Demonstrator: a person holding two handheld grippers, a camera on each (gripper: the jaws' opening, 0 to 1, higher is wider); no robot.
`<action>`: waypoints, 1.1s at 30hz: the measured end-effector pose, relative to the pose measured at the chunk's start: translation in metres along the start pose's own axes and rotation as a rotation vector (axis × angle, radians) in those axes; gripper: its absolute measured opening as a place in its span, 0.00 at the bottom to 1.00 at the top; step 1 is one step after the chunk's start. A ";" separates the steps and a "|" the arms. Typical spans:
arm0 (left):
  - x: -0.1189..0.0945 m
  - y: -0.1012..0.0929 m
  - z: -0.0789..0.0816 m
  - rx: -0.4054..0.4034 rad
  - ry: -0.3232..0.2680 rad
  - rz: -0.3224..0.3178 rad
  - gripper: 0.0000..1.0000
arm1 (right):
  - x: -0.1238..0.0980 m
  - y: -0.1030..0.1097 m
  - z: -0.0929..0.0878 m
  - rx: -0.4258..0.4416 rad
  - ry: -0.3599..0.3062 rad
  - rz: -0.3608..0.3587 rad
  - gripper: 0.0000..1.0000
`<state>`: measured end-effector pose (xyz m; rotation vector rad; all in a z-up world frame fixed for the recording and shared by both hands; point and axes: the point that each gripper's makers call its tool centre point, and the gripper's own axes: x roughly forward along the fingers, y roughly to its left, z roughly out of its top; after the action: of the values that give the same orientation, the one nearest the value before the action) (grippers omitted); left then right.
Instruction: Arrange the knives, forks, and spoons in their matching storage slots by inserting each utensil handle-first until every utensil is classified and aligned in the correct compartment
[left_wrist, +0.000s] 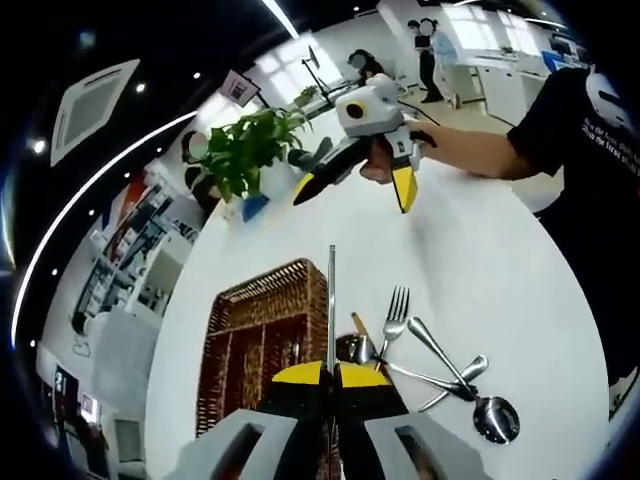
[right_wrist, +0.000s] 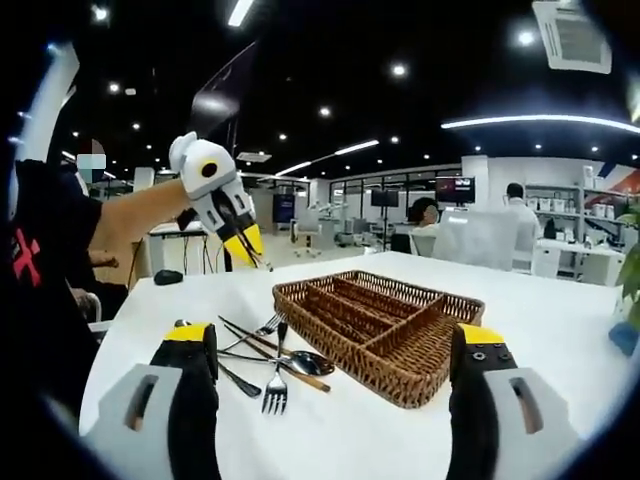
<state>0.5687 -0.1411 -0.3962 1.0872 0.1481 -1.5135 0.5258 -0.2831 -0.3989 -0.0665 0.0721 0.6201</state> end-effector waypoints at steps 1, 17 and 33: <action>0.001 0.001 0.001 0.028 -0.005 0.006 0.01 | 0.000 0.000 0.000 0.005 0.000 0.000 0.99; 0.017 0.033 -0.008 0.043 -0.002 0.024 0.01 | 0.000 -0.010 0.002 0.028 -0.010 -0.046 0.99; 0.031 0.060 -0.017 0.034 0.018 0.035 0.01 | -0.005 -0.012 0.002 0.042 0.002 -0.052 0.99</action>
<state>0.6326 -0.1698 -0.3984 1.1251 0.1152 -1.4800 0.5292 -0.2956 -0.3963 -0.0287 0.0854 0.5668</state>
